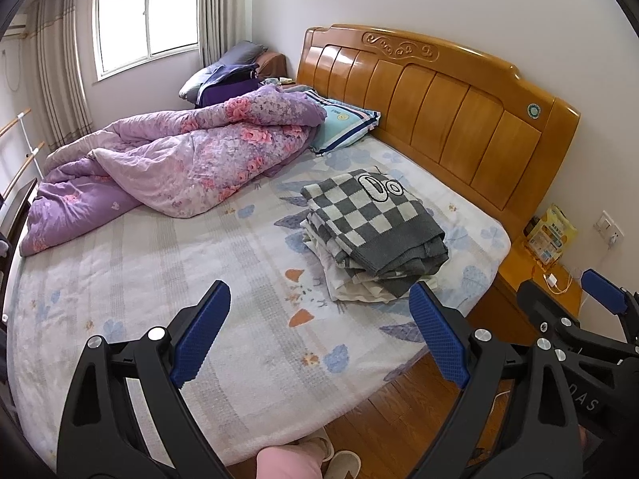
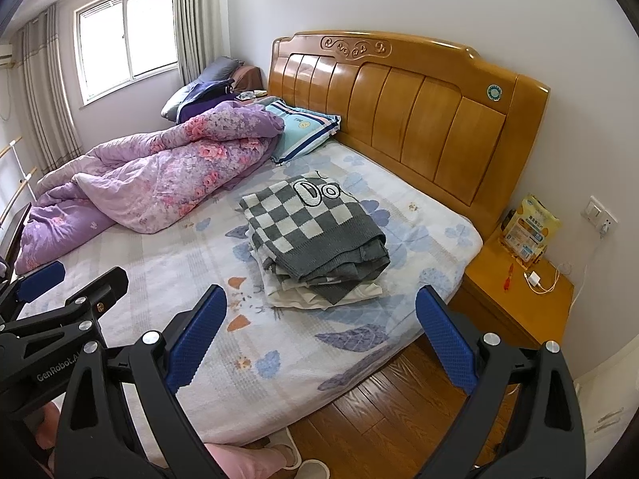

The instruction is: Fold large clothes

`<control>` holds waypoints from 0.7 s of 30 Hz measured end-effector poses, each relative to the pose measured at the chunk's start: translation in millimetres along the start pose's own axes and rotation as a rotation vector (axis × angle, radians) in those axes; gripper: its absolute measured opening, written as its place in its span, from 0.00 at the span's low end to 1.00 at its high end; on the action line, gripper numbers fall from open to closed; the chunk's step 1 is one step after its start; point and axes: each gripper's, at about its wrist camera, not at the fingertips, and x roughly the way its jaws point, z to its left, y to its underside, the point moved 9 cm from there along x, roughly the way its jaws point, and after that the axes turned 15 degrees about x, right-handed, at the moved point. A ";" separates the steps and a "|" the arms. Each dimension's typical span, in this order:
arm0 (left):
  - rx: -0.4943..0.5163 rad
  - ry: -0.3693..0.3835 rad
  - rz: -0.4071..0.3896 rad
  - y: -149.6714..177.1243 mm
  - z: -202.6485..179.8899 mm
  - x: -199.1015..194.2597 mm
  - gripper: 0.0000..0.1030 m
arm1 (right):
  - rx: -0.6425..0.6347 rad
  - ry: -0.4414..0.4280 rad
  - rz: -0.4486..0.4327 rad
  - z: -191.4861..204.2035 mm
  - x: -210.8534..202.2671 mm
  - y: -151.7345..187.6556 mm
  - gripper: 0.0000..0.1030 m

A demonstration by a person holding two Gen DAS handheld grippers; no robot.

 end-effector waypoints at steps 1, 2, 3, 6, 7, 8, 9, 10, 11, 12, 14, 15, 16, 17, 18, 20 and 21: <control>0.001 0.002 0.002 0.8 0.2 -0.2 0.88 | -0.004 0.004 -0.005 0.5 -1.2 0.1 0.89; 0.001 0.003 0.004 1.6 0.4 0.1 0.88 | -0.006 0.006 -0.007 0.9 -1.4 0.6 0.89; 0.003 0.003 0.003 1.4 -0.4 -0.2 0.88 | -0.008 0.009 -0.006 1.1 -1.5 0.9 0.89; 0.002 0.005 0.003 1.3 -0.4 0.1 0.88 | -0.006 0.011 -0.005 0.9 -2.2 2.7 0.90; 0.001 0.002 0.003 1.6 0.1 -0.2 0.88 | -0.006 0.013 -0.006 0.7 -2.3 2.5 0.89; 0.003 0.002 0.002 0.9 0.2 0.1 0.88 | -0.007 0.014 -0.007 1.6 -2.6 2.6 0.90; 0.004 0.002 0.002 1.7 0.9 0.0 0.88 | -0.006 0.017 -0.010 1.5 -2.9 2.0 0.90; 0.005 0.003 0.003 2.7 1.5 0.3 0.88 | -0.007 0.018 -0.011 2.1 -2.6 2.2 0.90; 0.003 0.005 0.005 3.1 1.2 0.3 0.88 | -0.007 0.019 -0.011 2.3 -2.6 1.8 0.90; 0.001 0.005 0.006 3.1 0.7 0.1 0.88 | -0.004 0.018 -0.012 2.6 -2.6 1.4 0.90; 0.002 0.004 0.004 3.4 1.5 -0.3 0.88 | -0.001 0.015 -0.010 3.0 -2.2 1.6 0.90; 0.004 0.003 0.005 3.7 2.2 -0.4 0.88 | 0.001 0.018 -0.009 3.1 -1.7 1.3 0.90; 0.005 0.003 0.006 4.4 2.5 -0.6 0.88 | 0.001 0.020 -0.009 2.8 -1.0 0.8 0.90; 0.004 0.003 0.006 3.3 2.1 -0.1 0.88 | 0.001 0.023 -0.009 2.8 -0.4 0.4 0.89; 0.002 0.005 0.005 3.2 1.9 -0.1 0.88 | 0.002 0.027 -0.009 3.0 0.1 0.4 0.89; 0.001 0.010 0.006 3.0 1.7 0.5 0.88 | 0.007 0.038 -0.007 2.3 1.8 -0.2 0.90; 0.002 0.011 0.007 3.8 1.3 0.3 0.88 | 0.009 0.043 -0.007 1.9 1.5 0.6 0.90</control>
